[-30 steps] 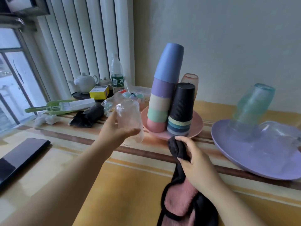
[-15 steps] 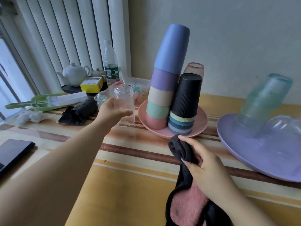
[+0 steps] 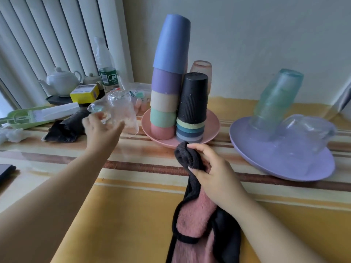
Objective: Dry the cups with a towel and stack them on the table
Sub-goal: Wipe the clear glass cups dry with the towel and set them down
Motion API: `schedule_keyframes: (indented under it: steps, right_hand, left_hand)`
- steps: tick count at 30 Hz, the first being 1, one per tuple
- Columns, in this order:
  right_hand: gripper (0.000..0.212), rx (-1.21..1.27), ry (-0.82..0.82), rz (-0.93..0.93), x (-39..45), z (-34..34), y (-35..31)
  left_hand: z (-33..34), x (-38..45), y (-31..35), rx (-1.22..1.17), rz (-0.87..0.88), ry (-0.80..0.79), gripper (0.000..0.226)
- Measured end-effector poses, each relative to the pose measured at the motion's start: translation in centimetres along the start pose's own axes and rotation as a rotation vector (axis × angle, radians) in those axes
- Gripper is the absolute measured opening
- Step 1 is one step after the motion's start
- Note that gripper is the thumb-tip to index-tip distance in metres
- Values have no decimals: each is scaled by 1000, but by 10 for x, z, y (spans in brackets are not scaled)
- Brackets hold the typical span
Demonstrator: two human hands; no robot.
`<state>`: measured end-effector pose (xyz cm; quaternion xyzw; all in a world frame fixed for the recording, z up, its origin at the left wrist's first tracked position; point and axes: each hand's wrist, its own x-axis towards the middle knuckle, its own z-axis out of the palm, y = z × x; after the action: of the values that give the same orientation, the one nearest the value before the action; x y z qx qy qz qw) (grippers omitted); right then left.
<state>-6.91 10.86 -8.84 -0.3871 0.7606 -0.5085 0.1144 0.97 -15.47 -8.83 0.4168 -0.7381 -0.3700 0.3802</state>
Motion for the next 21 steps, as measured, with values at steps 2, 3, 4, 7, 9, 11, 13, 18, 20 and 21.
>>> schedule_keyframes:
  steps: [2, 3, 4, 7, 9, 11, 13, 18, 20, 21]
  right_hand:
    - [51, -17, 17, -4, 0, -1, -2]
    - [52, -30, 35, -5, -1, -3, -3]
    - [53, -55, 70, -9, -1, -6, -4]
    - [62, -221, 170, -17, -2, -25, -6]
    - [61, -345, 141, -23, -3, -37, -2]
    - [42, -448, 54, 5, -6, -44, 1]
    - [26, -566, 74, 10, -7, -46, 1]
    - [34, -745, -52, -80, -9, -60, 11]
    - [29, -755, -138, -118, -8, -66, 17]
    - [22, -679, -179, -89, -9, -65, 20]
  left_hand:
    - [-2, -26, 8, 62, 231, 143, 38]
    - [-2, -40, 17, 60, 354, 155, 31]
    - [0, -51, 26, 41, 448, 114, 25]
    - [16, -85, 71, -38, 640, -206, 25]
    - [36, -106, 104, -36, 707, -429, 22]
    - [63, -123, 134, -36, 697, -610, 21]
    - [94, -137, 161, 27, 668, -753, 32]
    - [163, -157, 210, 68, 492, -1003, 82]
    - [183, -160, 219, 48, 434, -1024, 88]
    - [190, -160, 222, 37, 404, -1041, 89]
